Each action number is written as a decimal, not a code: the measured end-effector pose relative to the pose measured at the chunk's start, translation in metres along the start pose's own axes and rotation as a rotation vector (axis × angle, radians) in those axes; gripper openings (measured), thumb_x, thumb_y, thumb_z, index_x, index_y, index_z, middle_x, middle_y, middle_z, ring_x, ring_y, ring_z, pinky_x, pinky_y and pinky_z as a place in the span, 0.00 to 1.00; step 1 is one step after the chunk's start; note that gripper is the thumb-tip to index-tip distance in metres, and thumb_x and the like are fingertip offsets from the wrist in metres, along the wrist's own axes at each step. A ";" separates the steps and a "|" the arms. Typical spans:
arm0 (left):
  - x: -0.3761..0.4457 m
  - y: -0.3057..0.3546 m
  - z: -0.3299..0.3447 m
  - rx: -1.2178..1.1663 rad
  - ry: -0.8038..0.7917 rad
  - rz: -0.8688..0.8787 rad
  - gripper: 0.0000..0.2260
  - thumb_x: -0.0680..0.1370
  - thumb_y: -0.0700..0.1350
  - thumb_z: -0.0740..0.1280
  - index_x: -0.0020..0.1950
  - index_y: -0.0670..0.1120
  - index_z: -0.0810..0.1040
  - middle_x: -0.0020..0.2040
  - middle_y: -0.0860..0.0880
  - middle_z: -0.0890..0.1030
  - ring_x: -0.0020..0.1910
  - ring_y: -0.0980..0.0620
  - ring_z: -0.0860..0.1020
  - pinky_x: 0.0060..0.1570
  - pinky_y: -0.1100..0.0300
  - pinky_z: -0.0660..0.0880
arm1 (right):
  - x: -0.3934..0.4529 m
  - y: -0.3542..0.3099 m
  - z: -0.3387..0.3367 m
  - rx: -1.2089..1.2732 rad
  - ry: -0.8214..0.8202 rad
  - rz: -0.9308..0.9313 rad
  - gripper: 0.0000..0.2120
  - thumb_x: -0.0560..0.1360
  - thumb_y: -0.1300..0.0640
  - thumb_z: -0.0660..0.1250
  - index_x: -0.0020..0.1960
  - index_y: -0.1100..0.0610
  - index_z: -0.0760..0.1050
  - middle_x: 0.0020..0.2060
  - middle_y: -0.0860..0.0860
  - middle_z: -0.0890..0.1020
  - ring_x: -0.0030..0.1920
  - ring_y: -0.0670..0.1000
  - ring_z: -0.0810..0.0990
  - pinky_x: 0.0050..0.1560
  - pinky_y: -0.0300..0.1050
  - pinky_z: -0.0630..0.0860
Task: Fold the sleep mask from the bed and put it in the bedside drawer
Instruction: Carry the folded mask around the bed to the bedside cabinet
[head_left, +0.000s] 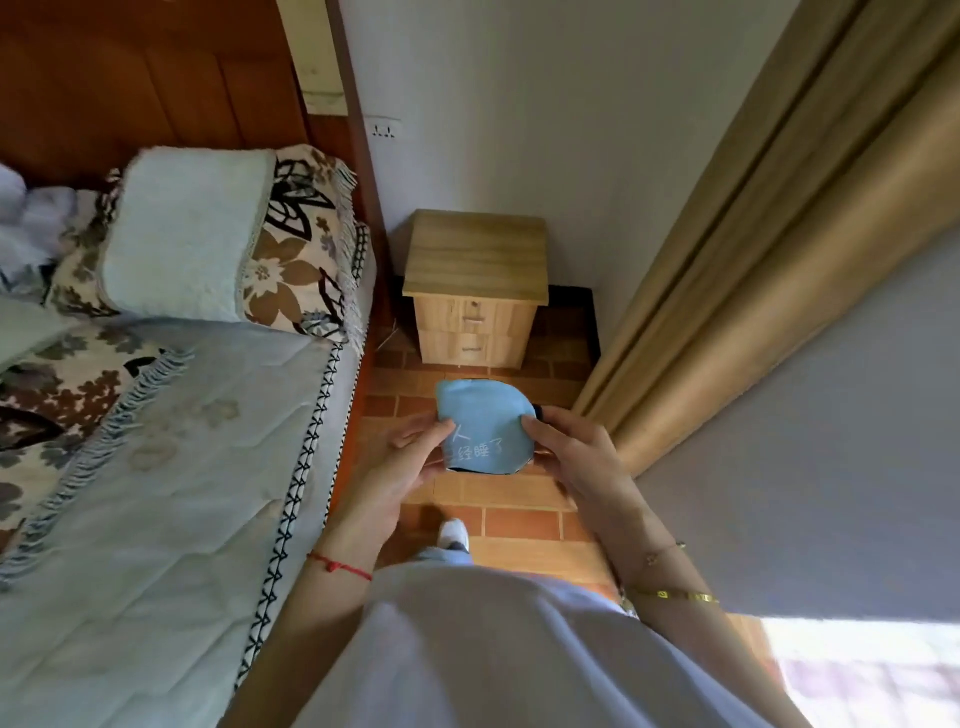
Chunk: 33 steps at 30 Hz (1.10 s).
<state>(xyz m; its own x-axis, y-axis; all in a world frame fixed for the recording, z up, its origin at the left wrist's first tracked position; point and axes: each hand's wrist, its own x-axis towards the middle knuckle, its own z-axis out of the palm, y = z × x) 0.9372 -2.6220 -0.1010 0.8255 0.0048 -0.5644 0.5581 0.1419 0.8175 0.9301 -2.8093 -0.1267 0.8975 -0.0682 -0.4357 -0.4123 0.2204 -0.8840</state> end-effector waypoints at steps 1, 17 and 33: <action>0.013 0.011 -0.002 0.013 -0.012 0.013 0.03 0.75 0.41 0.70 0.46 0.48 0.80 0.48 0.46 0.83 0.51 0.48 0.81 0.54 0.55 0.78 | 0.014 -0.007 0.005 -0.002 0.003 -0.013 0.06 0.74 0.59 0.69 0.50 0.58 0.82 0.46 0.55 0.85 0.47 0.51 0.83 0.45 0.44 0.79; 0.154 0.091 0.001 0.141 -0.140 -0.030 0.14 0.73 0.44 0.72 0.58 0.47 0.81 0.54 0.46 0.84 0.54 0.50 0.83 0.57 0.55 0.79 | 0.148 -0.064 0.033 0.012 0.102 0.055 0.05 0.75 0.60 0.68 0.46 0.56 0.82 0.43 0.52 0.85 0.43 0.49 0.85 0.39 0.38 0.79; 0.326 0.143 0.053 0.082 -0.134 -0.034 0.15 0.72 0.41 0.73 0.59 0.46 0.81 0.53 0.48 0.85 0.52 0.51 0.84 0.43 0.66 0.79 | 0.331 -0.125 0.017 -0.066 0.123 0.159 0.11 0.77 0.60 0.65 0.59 0.58 0.76 0.53 0.52 0.81 0.52 0.49 0.81 0.44 0.37 0.80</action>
<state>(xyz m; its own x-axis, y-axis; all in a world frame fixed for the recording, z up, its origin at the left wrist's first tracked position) 1.2908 -2.6529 -0.1624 0.8064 -0.1319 -0.5764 0.5868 0.0582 0.8077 1.2818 -2.8434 -0.1574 0.7963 -0.1565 -0.5843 -0.5601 0.1739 -0.8099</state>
